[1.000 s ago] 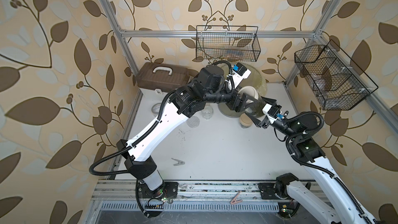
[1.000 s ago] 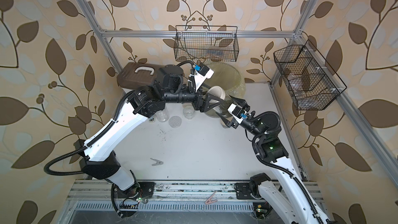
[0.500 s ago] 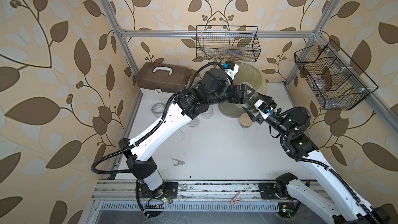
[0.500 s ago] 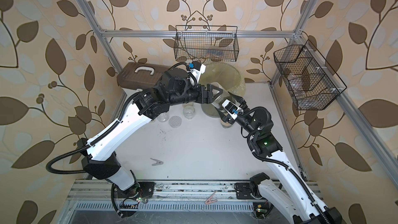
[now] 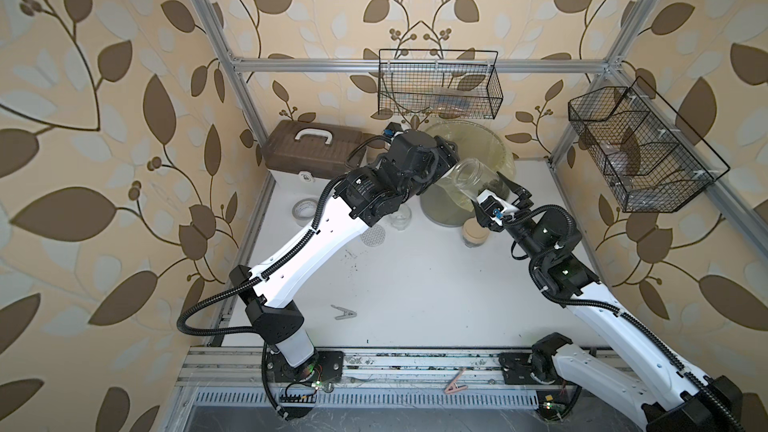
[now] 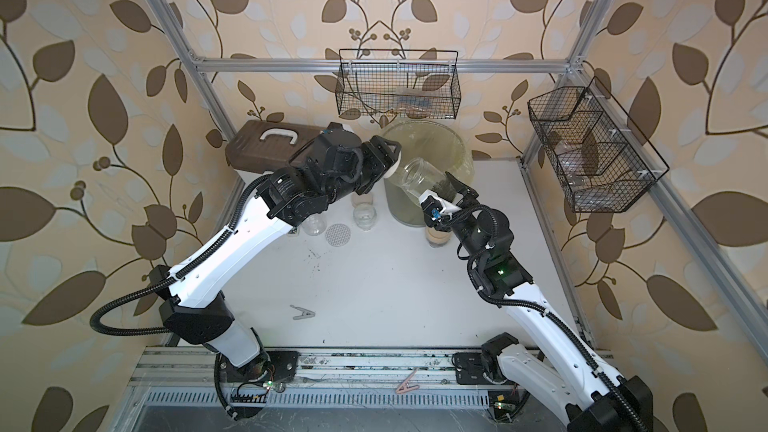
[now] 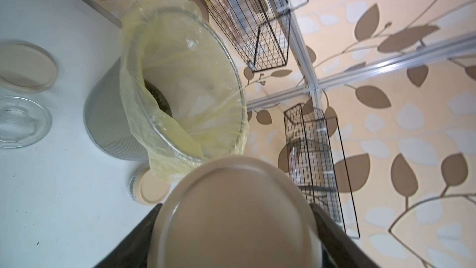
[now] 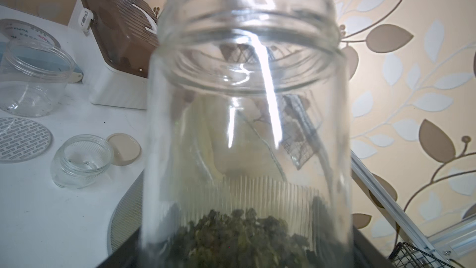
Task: Empty moldy tea leaves from jars
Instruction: Unscrew the lid from the jar, then place the lid at the center of the board.
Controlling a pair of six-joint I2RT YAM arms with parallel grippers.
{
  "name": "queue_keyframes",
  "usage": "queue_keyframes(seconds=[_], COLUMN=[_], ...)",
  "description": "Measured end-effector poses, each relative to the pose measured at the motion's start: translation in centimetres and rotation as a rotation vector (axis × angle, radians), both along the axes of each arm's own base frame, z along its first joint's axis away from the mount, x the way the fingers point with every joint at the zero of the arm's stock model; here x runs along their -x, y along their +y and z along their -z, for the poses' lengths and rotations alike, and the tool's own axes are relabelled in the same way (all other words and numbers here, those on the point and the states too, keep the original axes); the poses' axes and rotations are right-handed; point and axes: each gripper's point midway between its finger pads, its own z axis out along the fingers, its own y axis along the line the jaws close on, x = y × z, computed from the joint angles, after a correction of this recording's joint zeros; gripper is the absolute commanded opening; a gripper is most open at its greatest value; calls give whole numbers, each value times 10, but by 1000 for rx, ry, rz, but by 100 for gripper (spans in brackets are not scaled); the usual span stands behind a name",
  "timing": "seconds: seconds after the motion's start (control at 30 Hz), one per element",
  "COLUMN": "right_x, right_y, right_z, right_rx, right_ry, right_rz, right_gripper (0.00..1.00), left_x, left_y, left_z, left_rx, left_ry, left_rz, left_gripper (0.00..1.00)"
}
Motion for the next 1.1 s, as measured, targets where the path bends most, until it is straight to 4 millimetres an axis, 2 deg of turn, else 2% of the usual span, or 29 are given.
queue_keyframes(seconds=[0.2,0.27,0.37,0.47,0.57,0.83,1.1], right_x=[6,11,21,32,42,53,53], right_y=[-5,-7,-10,-12,-14,-15,-14], right_z=[-5,-10,-20,-30,-37,-31,-23], right_rx=[-39,-81,-146,-196,-225,-235,-226], right_ry=[-3,-1,-5,-9,-6,39,75], right_rz=[13,7,-7,-25,-42,-59,-62], right_gripper=[29,29,29,29,29,28,27], left_x=[-3,0,9,22,33,47,34], left_y=[19,31,55,77,88,86,70], left_z=[1,10,37,73,111,228,313], left_rx=[-55,-118,-245,-370,-496,-728,-871], left_ry=[-20,-28,-23,-5,12,121,202], left_rz=[-66,-87,-118,-133,-117,-12,29], left_gripper=[53,53,53,53,55,60,61])
